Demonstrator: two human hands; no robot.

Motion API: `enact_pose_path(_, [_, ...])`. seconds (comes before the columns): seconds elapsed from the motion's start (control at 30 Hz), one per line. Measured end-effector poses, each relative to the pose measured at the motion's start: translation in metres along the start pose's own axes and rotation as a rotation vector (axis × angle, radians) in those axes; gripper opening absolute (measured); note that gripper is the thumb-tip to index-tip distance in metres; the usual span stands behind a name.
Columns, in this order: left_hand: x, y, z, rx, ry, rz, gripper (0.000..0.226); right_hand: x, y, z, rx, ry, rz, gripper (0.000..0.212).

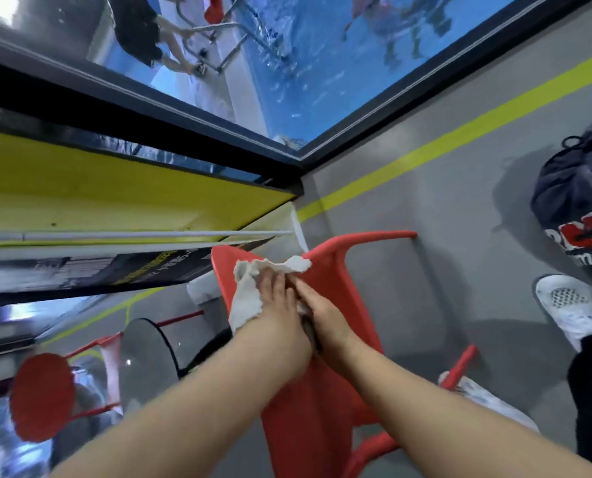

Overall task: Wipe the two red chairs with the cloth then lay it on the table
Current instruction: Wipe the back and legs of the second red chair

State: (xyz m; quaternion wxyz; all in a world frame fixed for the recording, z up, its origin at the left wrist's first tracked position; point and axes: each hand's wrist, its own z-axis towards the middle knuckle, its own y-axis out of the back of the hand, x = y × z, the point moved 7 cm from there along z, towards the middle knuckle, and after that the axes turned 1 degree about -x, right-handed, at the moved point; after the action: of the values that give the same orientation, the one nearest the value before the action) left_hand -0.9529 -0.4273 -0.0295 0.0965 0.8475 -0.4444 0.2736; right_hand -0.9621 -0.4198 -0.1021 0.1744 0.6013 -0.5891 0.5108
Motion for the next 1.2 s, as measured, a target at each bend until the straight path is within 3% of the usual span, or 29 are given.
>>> enact_pose_path(0.07, [0.033, 0.0, 0.013, 0.067, -0.011, -0.044, 0.06, -0.009, -0.02, 0.01, 0.086, -0.064, 0.098, 0.042])
enact_pose_path(0.2, [0.064, 0.003, 0.031, 0.057, -0.107, -0.067, 0.053, -0.004, -0.026, 0.02, 0.063, -0.046, 0.074, 0.043])
enact_pose_path(0.37, [0.05, 0.007, -0.006, -0.24, -0.265, -0.066, 0.044, 0.007, -0.024, -0.019, 0.024, 0.01, 0.089, 0.054])
enact_pose_path(0.43, [0.056, 0.014, -0.022, -0.368, -0.31, -0.217, 0.038, 0.019, -0.024, -0.039, 0.012, 0.071, 0.221, 0.042])
enact_pose_path(0.5, [0.073, 0.022, -0.025, -0.46, -0.315, -0.387, 0.027, 0.033, -0.024, -0.043, 0.023, 0.117, 0.271, 0.047])
enact_pose_path(0.57, [0.093, 0.025, -0.014, -0.446, -0.286, -0.456, 0.014, 0.048, -0.026, -0.029, 0.048, 0.166, 0.158, 0.057])
enact_pose_path(0.63, [0.11, 0.025, 0.007, -0.378, -0.265, -0.451, 0.011, 0.055, -0.032, -0.006, 0.098, 0.192, 0.039, 0.053])
enact_pose_path(0.77, [0.122, 0.02, 0.051, -0.208, -0.301, -0.519, 0.031, 0.04, -0.033, 0.032, 0.113, 0.233, -0.204, 0.043])
enact_pose_path(0.9, [0.112, 0.007, 0.09, -0.1, -0.388, -0.497, 0.033, 0.007, -0.022, 0.06, 0.063, 0.225, -0.399, 0.04])
enact_pose_path(1.03, [0.107, 0.005, 0.123, -0.118, -0.436, -0.567, 0.034, -0.036, -0.003, 0.092, 0.109, 0.232, -0.569, 0.04])
enact_pose_path(1.13, [0.1, 0.003, 0.137, -0.107, -0.438, -0.577, 0.038, -0.062, 0.014, 0.125, 0.089, 0.104, -0.787, 0.041])
enact_pose_path(1.2, [0.098, -0.004, 0.142, -0.049, -0.395, -0.533, 0.041, -0.07, 0.022, 0.137, 0.047, -0.015, -0.695, 0.043])
